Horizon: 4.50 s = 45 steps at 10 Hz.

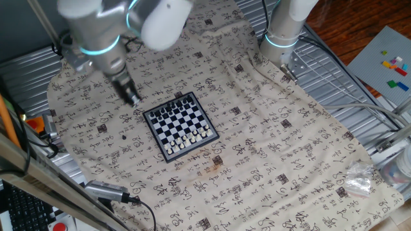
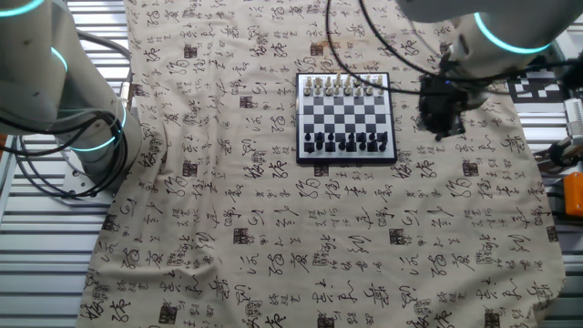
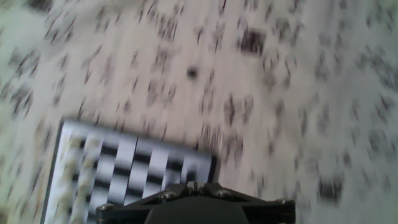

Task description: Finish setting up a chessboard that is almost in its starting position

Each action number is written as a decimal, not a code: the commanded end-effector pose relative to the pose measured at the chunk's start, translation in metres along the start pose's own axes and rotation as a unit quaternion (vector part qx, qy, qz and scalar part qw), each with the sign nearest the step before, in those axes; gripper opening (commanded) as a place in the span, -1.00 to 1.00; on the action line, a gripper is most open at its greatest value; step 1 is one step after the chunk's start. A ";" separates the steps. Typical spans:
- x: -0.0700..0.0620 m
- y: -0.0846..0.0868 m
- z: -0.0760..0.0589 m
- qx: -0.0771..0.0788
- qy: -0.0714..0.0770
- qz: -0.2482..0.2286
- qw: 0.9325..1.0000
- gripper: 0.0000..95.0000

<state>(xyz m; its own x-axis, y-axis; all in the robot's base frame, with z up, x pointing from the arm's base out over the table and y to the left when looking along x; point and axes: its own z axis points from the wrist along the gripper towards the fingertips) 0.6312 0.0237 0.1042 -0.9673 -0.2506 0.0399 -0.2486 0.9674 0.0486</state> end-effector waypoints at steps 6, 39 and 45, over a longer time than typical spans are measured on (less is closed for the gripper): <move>-0.030 0.019 0.009 0.016 -0.005 0.033 0.999 -1.00; -0.040 0.008 0.041 0.020 -0.012 -0.008 1.000 -0.60; -0.049 0.003 0.065 0.020 -0.017 -0.021 0.999 -0.60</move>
<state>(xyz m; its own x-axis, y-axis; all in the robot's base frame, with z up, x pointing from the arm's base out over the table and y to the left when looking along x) 0.6759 0.0415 0.0369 -0.9567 -0.2911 0.0031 -0.2911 0.9566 0.0104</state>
